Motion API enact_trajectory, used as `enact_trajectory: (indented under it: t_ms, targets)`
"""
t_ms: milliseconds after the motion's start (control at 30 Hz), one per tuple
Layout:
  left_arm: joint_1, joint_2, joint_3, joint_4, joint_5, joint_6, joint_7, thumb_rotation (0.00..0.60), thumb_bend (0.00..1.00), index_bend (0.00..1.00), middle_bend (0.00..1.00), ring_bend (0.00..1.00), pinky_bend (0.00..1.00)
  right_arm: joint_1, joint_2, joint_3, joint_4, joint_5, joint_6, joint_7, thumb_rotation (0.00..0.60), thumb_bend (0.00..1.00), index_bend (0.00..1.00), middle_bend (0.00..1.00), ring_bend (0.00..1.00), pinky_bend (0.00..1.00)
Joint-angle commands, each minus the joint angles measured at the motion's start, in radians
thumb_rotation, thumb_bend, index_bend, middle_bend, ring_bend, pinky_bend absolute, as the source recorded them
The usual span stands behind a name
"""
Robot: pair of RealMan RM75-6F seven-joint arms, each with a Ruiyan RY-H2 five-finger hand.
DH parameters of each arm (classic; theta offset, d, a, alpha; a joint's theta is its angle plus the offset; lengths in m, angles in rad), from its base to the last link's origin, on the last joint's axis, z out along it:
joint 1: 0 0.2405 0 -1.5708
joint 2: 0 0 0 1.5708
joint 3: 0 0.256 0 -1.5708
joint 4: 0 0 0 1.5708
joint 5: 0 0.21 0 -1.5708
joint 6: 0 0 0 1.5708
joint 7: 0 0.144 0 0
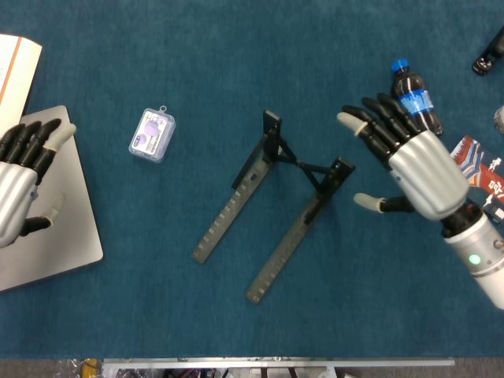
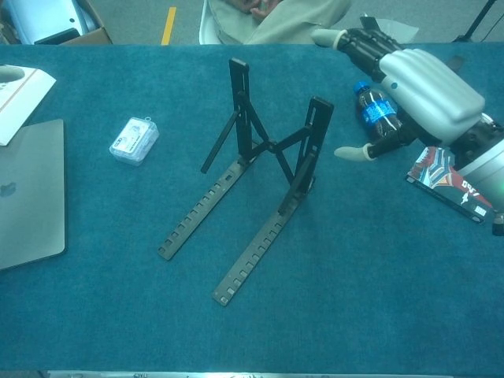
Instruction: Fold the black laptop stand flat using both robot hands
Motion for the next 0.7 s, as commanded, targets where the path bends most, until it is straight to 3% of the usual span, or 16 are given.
enact_trajectory:
  t_ms: [33, 467, 700]
  targets:
    - [-0.007, -0.004, 0.003, -0.003, 0.003, -0.011, 0.010, 0.600, 0.41, 0.00, 0.04, 0.00, 0.04, 0.014, -0.025, 0.011, 0.011, -0.005, -0.009, -0.031, 0.600, 0.00, 0.00, 0.10, 0.00, 0.01]
    - [-0.054, -0.056, 0.050, -0.005, 0.039, -0.123, 0.041, 0.600, 0.41, 0.00, 0.04, 0.00, 0.04, 0.070, -0.148, 0.075, 0.147, 0.023, -0.030, -0.121, 0.600, 0.00, 0.00, 0.10, 0.00, 0.01]
    - [-0.125, -0.067, 0.061, -0.006, 0.094, -0.207, -0.053, 0.600, 0.41, 0.00, 0.05, 0.00, 0.04, 0.071, -0.151, 0.088, 0.168, 0.052, -0.027, -0.141, 0.600, 0.00, 0.00, 0.10, 0.00, 0.01]
